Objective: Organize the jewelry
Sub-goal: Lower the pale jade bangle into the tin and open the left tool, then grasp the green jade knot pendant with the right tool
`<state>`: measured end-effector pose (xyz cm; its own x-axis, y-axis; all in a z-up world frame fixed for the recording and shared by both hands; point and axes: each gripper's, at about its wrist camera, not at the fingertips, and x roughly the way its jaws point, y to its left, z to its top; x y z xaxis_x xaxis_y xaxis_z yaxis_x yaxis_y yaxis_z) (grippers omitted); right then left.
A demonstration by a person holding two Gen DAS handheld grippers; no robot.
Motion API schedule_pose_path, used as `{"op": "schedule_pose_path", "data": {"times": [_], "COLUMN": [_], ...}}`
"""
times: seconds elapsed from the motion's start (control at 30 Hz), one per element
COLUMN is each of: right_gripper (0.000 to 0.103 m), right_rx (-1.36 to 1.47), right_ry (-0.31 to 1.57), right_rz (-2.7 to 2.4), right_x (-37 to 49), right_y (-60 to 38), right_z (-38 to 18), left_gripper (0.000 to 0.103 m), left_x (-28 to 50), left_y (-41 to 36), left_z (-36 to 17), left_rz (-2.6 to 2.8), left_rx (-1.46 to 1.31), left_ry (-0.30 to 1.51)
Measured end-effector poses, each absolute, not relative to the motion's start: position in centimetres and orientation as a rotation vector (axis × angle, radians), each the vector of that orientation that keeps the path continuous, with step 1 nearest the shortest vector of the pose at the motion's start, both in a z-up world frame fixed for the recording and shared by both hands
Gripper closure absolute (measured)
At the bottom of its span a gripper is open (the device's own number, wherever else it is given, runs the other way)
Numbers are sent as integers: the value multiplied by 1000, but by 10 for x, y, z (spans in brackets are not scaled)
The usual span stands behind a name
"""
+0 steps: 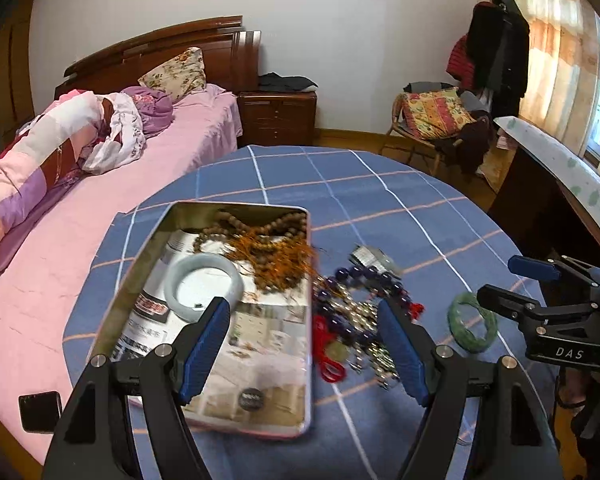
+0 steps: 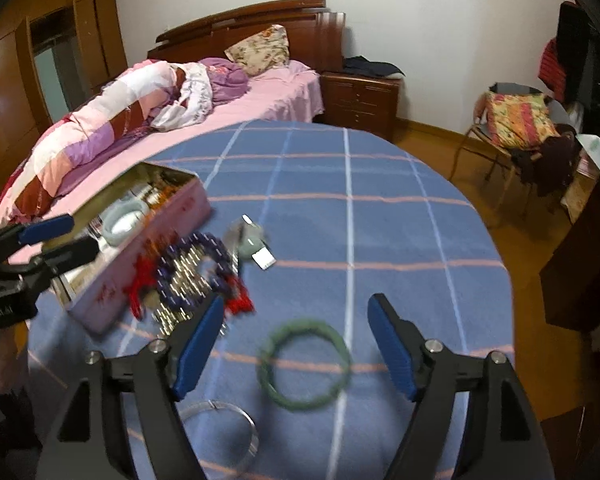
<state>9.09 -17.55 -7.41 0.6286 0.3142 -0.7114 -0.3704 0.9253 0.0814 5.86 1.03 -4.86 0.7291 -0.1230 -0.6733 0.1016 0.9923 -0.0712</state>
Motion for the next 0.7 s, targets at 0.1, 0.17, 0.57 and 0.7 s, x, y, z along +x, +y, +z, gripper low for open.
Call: {"op": "schedule_pose_path", "data": {"times": [0.1,0.17,0.57,0.7], "right_gripper": [25,22,20,50], "right_rx": [-74,-70,-66,-74], "right_ry": [818,827,872,882], "right_rz": [381,379,386,399], "right_x": [84,82,87,87], "right_y": [-184,-187,-183,-184], "right_z": [-83,-90,-119,-122], "left_gripper": [27,27,27,27], "left_x": [52,48,47,46], "left_y": [5,1,1,-8], "left_z": [-50,-53,-62,-62], "left_rz": [-131,-123,-100,-127], "left_rx": [-29,-38,-89,-71], "left_ry": [742,745,771,763]}}
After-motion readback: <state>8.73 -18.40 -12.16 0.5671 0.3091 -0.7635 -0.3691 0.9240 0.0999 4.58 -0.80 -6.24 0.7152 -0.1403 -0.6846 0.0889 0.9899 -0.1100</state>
